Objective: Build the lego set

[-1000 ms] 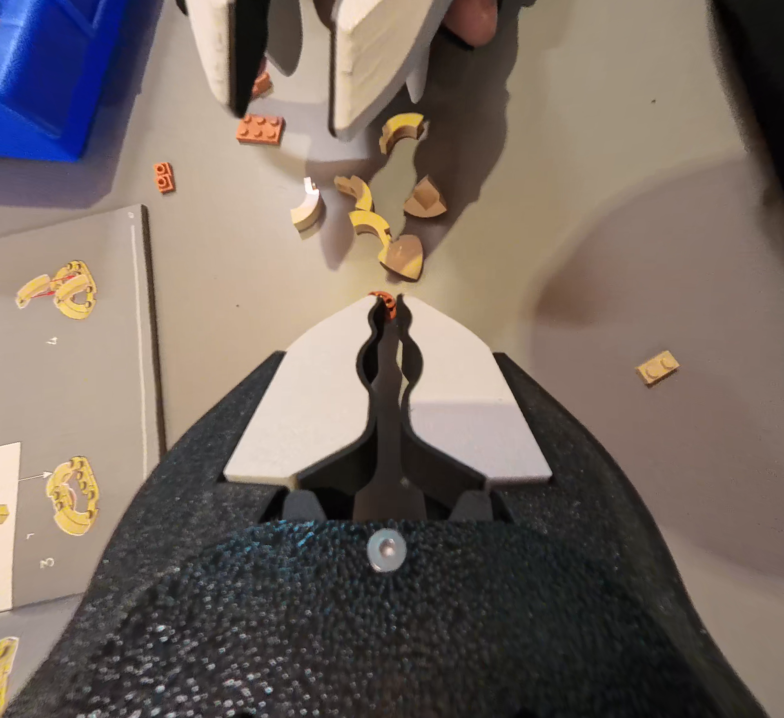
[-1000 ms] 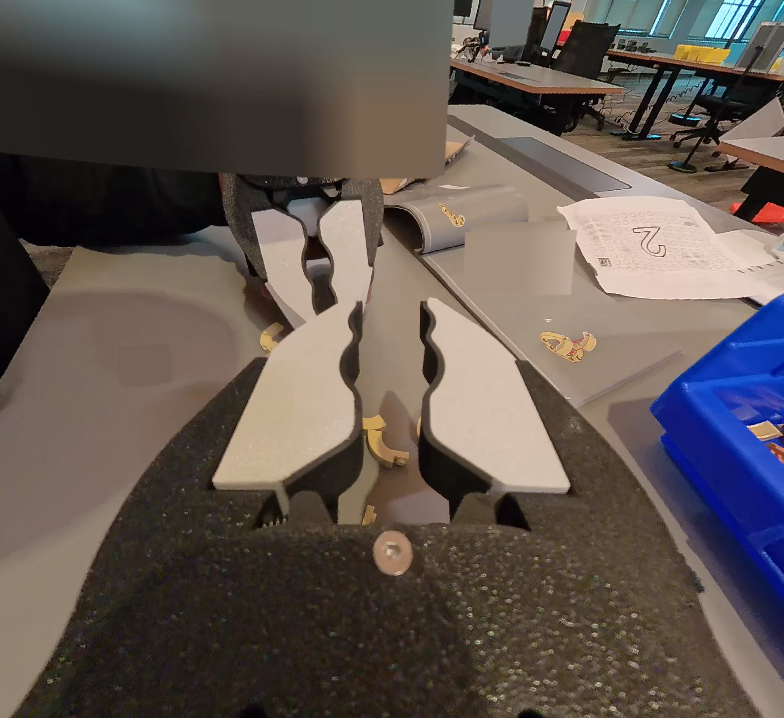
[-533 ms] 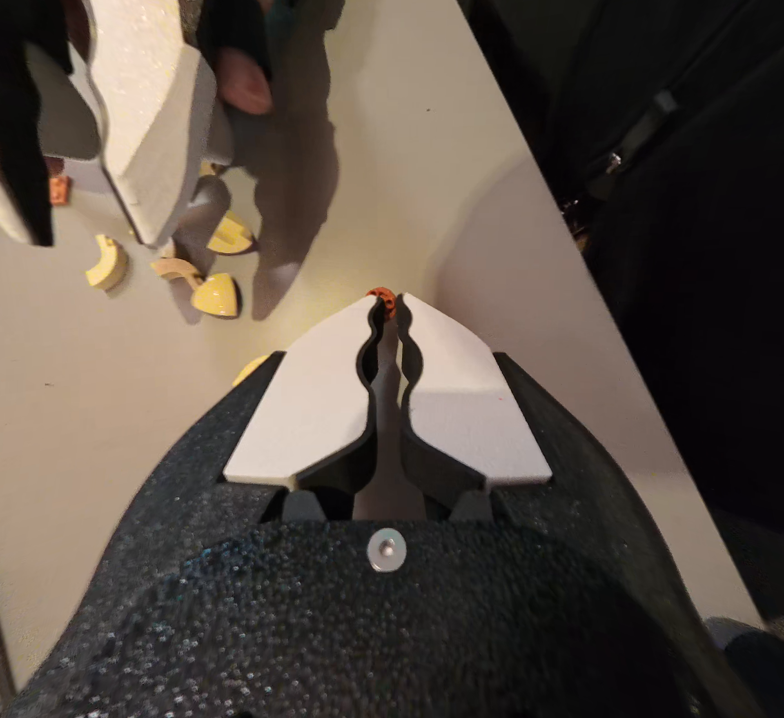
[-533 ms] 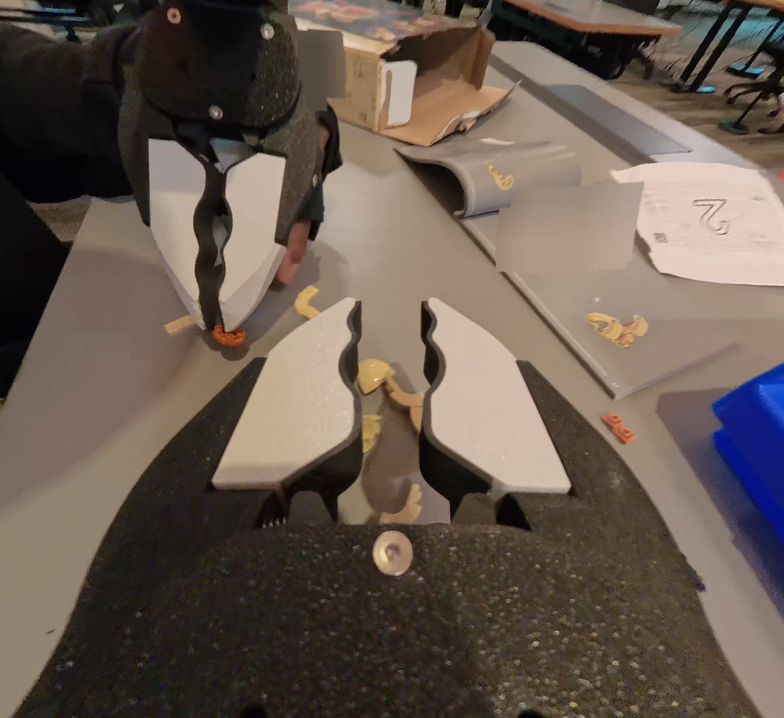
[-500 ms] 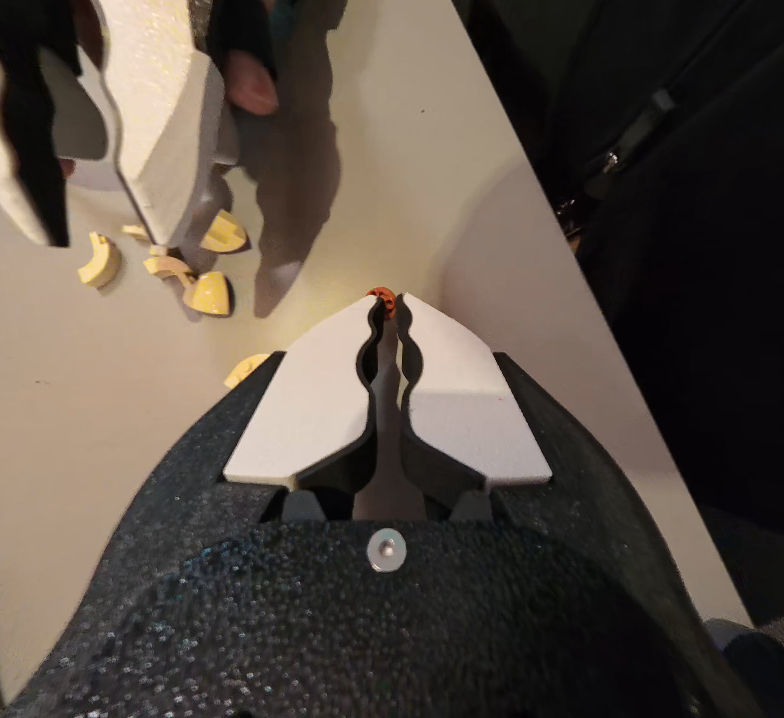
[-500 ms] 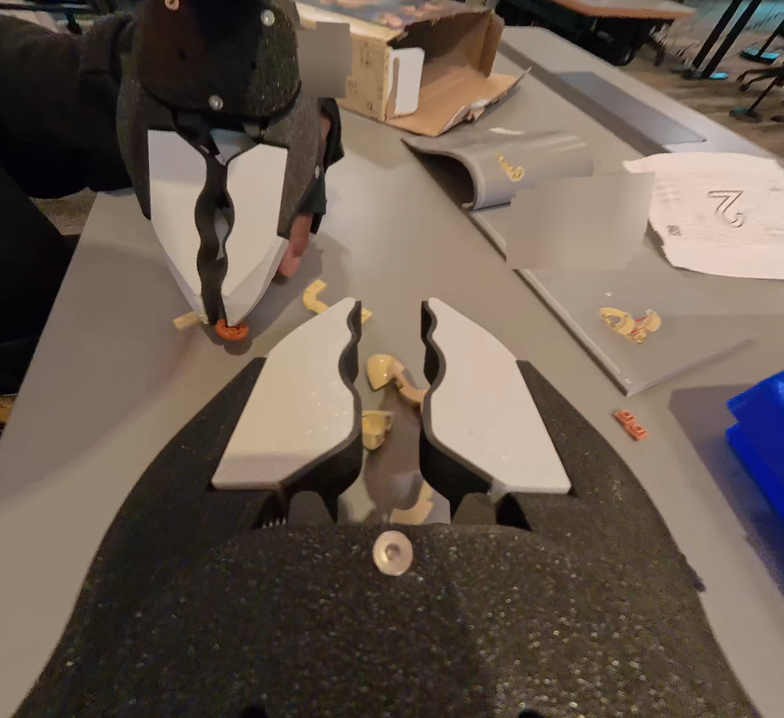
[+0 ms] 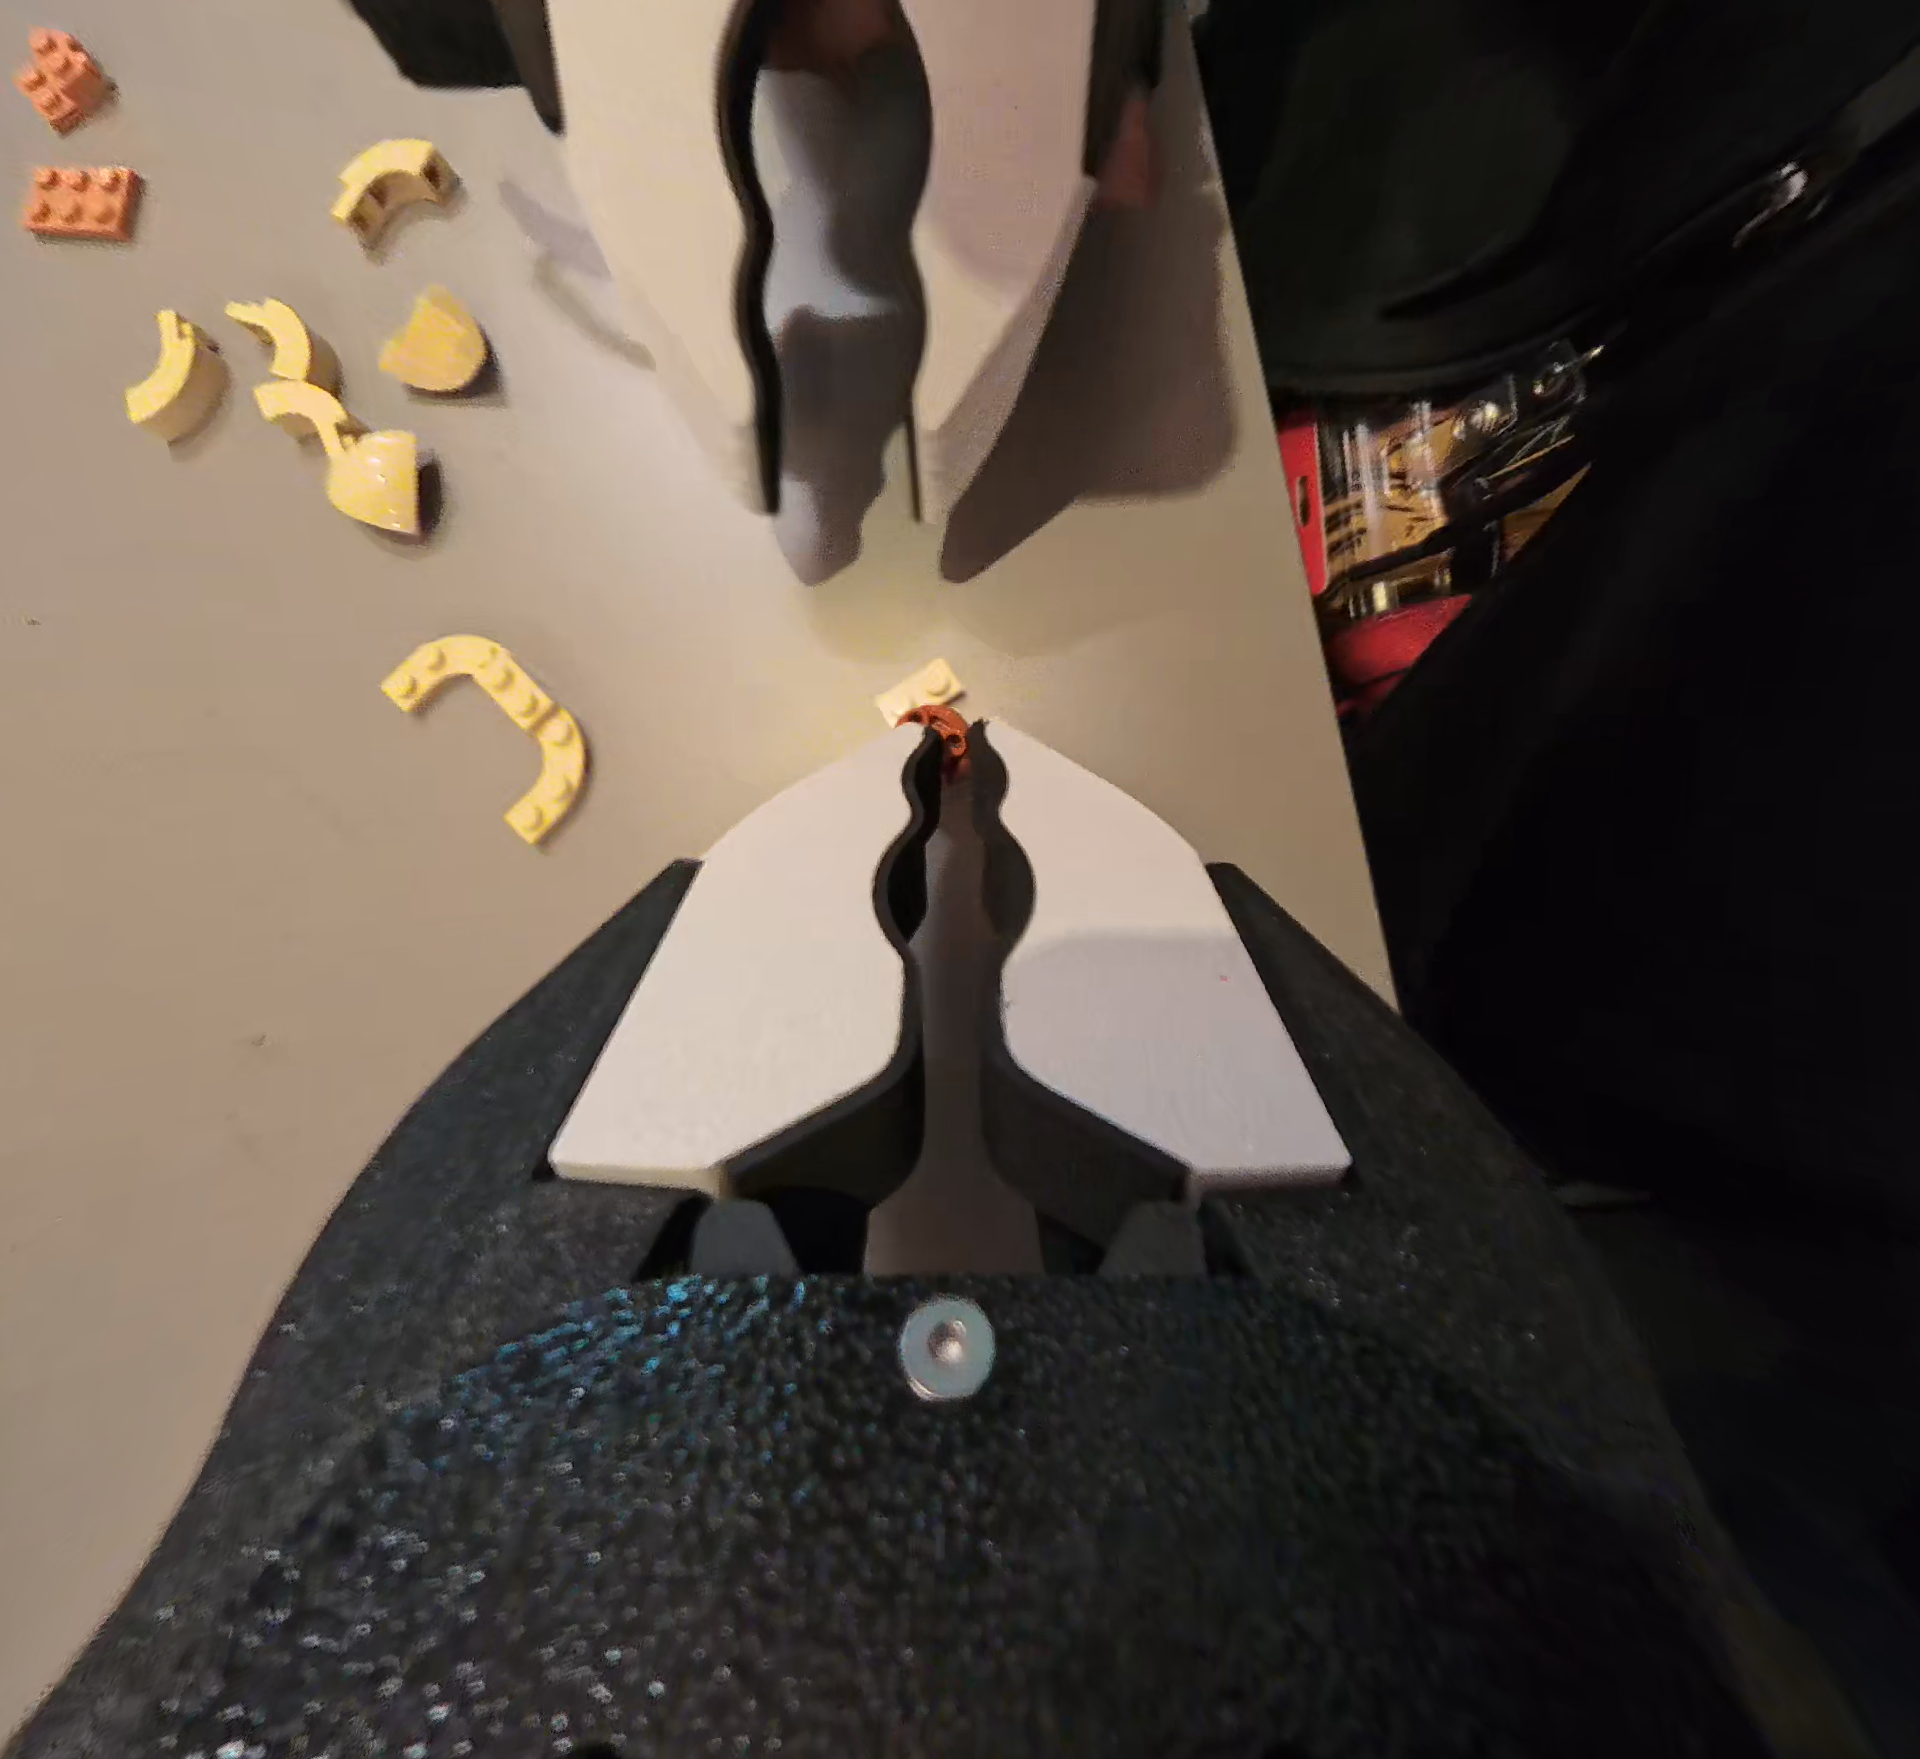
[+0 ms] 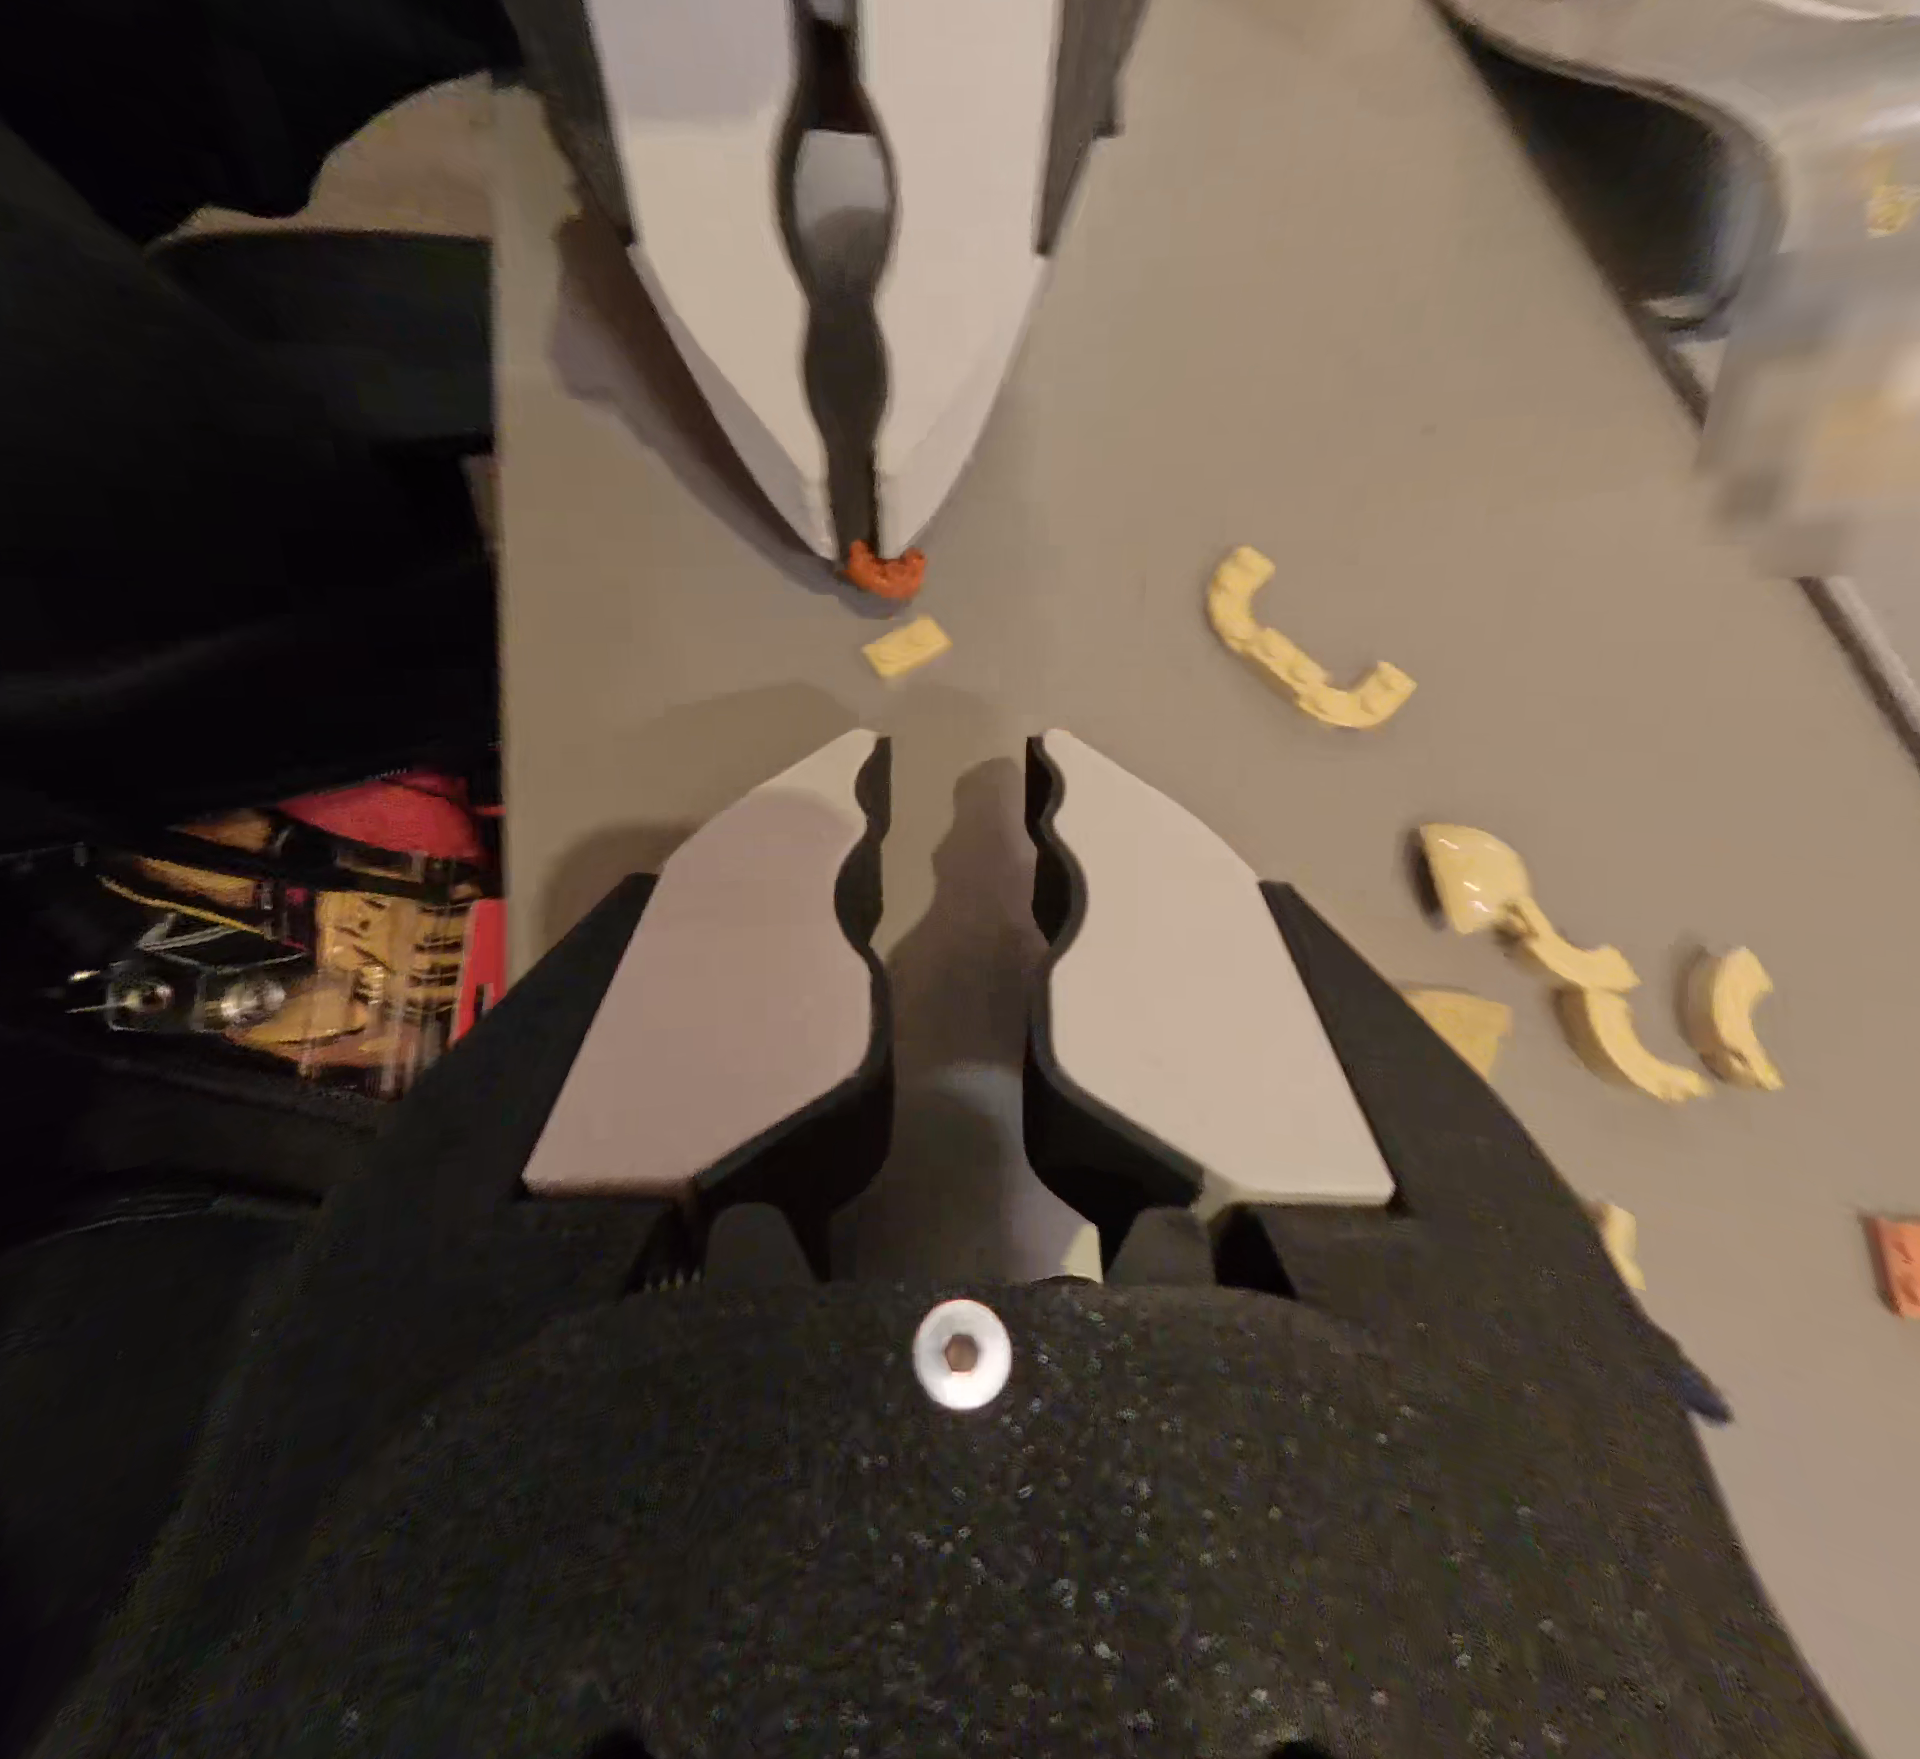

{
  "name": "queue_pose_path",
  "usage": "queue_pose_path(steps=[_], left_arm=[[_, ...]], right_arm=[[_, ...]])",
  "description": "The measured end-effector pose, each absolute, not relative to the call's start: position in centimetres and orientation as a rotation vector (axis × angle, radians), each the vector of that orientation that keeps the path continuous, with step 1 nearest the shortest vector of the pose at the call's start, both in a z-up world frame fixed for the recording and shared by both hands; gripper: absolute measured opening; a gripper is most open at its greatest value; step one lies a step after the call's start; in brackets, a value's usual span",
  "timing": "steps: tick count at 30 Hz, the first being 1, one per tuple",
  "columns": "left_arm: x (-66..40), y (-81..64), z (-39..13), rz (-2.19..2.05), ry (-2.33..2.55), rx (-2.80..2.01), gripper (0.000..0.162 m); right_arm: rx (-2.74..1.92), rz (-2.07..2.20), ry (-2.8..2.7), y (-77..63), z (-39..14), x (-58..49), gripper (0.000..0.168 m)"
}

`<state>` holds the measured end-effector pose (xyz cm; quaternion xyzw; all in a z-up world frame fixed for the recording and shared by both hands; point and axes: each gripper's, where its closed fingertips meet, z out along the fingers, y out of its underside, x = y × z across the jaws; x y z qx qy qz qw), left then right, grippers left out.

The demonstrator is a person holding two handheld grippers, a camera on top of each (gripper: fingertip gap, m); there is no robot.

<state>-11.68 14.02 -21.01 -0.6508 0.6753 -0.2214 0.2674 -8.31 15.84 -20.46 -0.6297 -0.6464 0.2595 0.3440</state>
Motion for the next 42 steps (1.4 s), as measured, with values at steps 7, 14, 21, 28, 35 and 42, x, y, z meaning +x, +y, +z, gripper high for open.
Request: queue_pose_path(steps=[7, 14, 21, 28, 35, 42], left_arm=[[-11.7, 12.4, -21.8, -0.537, 1.793, -1.734, 0.007], [-11.9, 12.5, -21.2, -0.548, 1.7, -1.681, 0.015], [-12.6, 13.3, -22.0, -0.556, 1.726, -1.733, 0.02], [-12.3, 12.7, -22.4, -0.618, 1.705, -1.812, 0.019], [-11.3, 12.3, -22.4, -0.647, 1.618, -1.876, 0.014], [-11.1, 13.1, -22.3, -0.585, 1.536, -1.905, 0.013]], right_arm=[[-1.626, 0.61, -1.804, 14.9, -21.8, -10.6, 0.029], [-1.588, 0.633, -1.907, 14.7, -21.9, -11.2, 0.032], [-1.571, 0.72, -1.985, 14.8, -22.1, -11.3, 0.032], [-1.575, 0.782, -2.003, 14.6, -22.2, -11.2, 0.017], [-1.55, 0.78, -2.013, 14.3, -22.2, -11.1, 0.017], [-1.554, 0.815, -1.975, 13.8, -21.7, -10.2, 0.017]])
